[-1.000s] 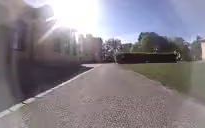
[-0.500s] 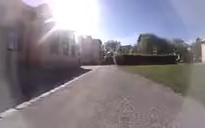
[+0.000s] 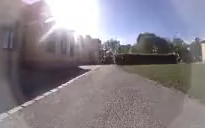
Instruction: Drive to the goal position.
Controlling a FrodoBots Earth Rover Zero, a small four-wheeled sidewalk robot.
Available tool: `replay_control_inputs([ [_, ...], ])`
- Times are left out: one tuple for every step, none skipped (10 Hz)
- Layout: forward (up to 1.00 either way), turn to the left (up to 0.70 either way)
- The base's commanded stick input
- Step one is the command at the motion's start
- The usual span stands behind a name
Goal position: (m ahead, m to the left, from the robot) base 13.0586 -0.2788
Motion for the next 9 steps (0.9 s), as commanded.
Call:
replay_control_inputs([
  [1.00,0.00],
  [1.00,0.00],
  [1.00,0.00],
  [1.00,0.00],
  [1.00,0.00],
  [1.00,0.00],
  [1.00,0.00],
  [1.00,0.00],
  [1.00,0.00],
])
